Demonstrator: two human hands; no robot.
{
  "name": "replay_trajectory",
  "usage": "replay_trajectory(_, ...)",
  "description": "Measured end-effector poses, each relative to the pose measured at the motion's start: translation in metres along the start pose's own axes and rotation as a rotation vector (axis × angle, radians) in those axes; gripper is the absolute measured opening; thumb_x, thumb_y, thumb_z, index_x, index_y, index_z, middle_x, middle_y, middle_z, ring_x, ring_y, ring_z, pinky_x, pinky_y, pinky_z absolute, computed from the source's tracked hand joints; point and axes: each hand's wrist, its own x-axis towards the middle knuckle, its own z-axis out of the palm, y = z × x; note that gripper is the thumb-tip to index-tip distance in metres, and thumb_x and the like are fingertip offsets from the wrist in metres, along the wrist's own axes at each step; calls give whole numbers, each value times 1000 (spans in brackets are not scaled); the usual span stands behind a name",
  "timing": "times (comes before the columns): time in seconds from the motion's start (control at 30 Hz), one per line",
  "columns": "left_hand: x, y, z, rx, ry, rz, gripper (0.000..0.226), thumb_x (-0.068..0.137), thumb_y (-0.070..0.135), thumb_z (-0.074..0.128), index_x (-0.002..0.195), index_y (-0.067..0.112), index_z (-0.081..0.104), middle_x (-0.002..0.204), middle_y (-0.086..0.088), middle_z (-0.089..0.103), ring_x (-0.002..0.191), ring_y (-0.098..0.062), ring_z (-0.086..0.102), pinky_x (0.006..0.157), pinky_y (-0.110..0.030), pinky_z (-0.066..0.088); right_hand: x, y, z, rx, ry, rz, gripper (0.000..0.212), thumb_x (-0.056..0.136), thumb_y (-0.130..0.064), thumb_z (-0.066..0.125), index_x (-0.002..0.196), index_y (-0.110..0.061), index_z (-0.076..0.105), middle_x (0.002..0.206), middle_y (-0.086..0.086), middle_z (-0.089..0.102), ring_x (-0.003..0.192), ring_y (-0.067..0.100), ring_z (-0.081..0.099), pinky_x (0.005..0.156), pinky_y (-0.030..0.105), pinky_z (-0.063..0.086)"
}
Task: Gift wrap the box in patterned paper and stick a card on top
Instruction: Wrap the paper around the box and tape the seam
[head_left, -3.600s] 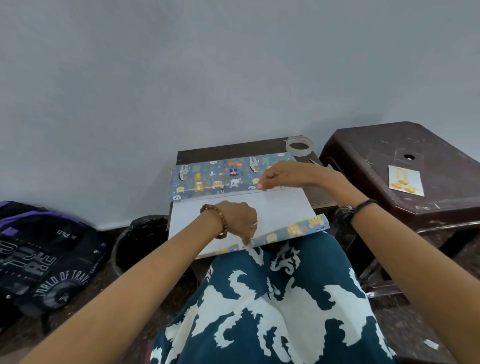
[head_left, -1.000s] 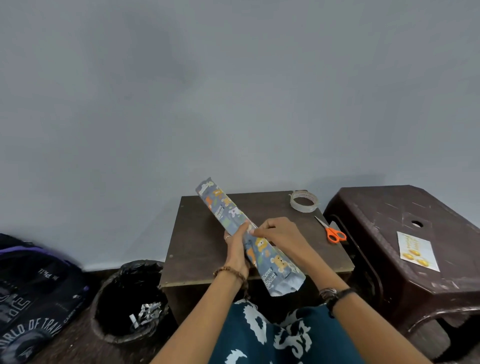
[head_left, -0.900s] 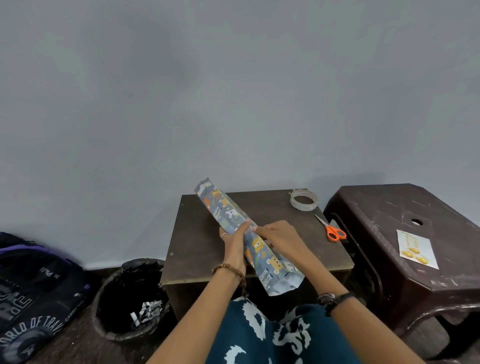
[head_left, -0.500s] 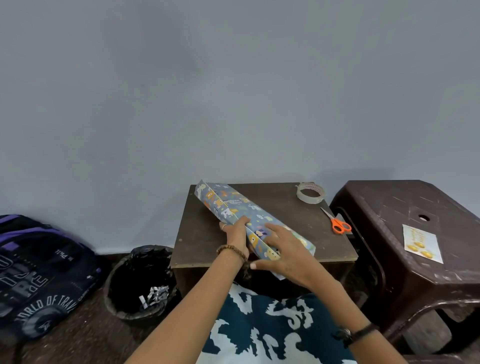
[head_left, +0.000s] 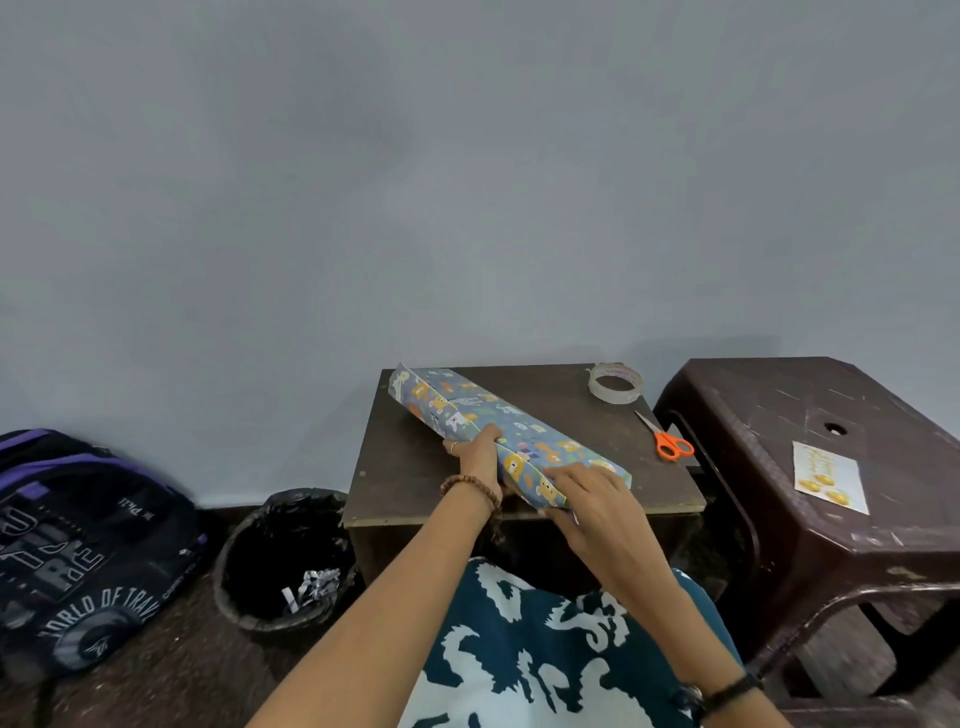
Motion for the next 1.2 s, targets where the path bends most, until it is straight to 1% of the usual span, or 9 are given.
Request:
replay_trajectory(0.17, 0, -10, -5, 199, 64, 103, 93, 87, 17, 54, 146, 26, -16, 138, -17, 38, 123, -39, 42, 104, -51, 36, 1, 0, -12, 258, -279, 148, 13, 90, -24, 58, 93, -11, 59, 92, -1, 64, 86, 21, 56, 71, 29, 36)
replay_trajectory(0.27, 4, -18, -10, 376, 78, 155, 84, 90, 28, 48, 146, 30, -15, 142, -19, 34, 123, -40, 40, 107, -49, 32, 3, 1, -12, 567, -295, 311, 14, 93, -29, 53, 91, -18, 61, 92, -10, 66, 83, 9, 58, 74, 27, 43)
replay_trajectory(0.43, 5, -15, -22, 208, 0, 225, 71, 92, 10, 43, 148, 25, 3, 111, -5, 46, 84, -23, 53, 81, -37, 44, 15, 20, 11, 761, -121, 621, 13, 92, -25, 57, 99, -16, 63, 98, -9, 65, 96, 5, 59, 76, 12, 41)
replay_trajectory(0.6, 17, -6, -42, 120, -12, 275, 53, 91, -1, 43, 140, 11, 28, 97, -4, 50, 84, -20, 51, 68, -31, 45, 36, 25, 28, 1043, -376, 1068, 54, 81, -40, 68, 124, -11, 51, 120, 2, 57, 111, 22, 55, 92, 35, 45)
replay_trajectory(0.7, 16, 5, -56, 163, -73, 217, 38, 91, 1, 43, 129, 7, 41, 95, -4, 55, 80, -24, 56, 56, -28, 53, 43, 17, 27, 1487, -480, 1137, 41, 86, -34, 63, 116, -7, 62, 111, 13, 68, 102, 30, 63, 95, 43, 48)
replay_trajectory(0.83, 8, 20, -66, 420, -150, 145, 13, 94, 10, 42, 100, 8, 53, 111, -8, 55, 78, -20, 55, 57, -23, 52, 45, 2, 31, 1522, -511, 1125, 40, 84, -26, 64, 117, -5, 60, 112, 15, 68, 94, 27, 65, 82, 37, 54)
replay_trajectory(0.93, 13, 29, -59, 709, -169, 184, 18, 98, 19, 38, 111, 12, 49, 109, 1, 41, 86, -15, 48, 70, -23, 45, 41, -9, 37, 1582, -456, 1202, 39, 83, -19, 65, 118, -3, 57, 115, 17, 65, 88, 25, 65, 71, 33, 55)
replay_trajectory(1.07, 35, 36, -40, 1036, -122, 293, 27, 97, 22, 42, 75, 8, 46, 83, -12, 44, 70, -22, 42, 72, -32, 32, 33, -28, 42, 1671, -433, 1257, 39, 83, -12, 64, 120, -3, 54, 112, 14, 65, 87, 23, 66, 67, 31, 57)
replay_trajectory(1.2, 53, 27, -32, 1463, -18, 350, 35, 99, 22, 32, 116, -1, 52, 129, -25, 49, 118, -39, 47, 97, -39, 37, 20, -37, 51, 1549, -548, 1191, 55, 78, -32, 73, 124, -11, 51, 116, 10, 65, 99, 22, 66, 69, 33, 58)
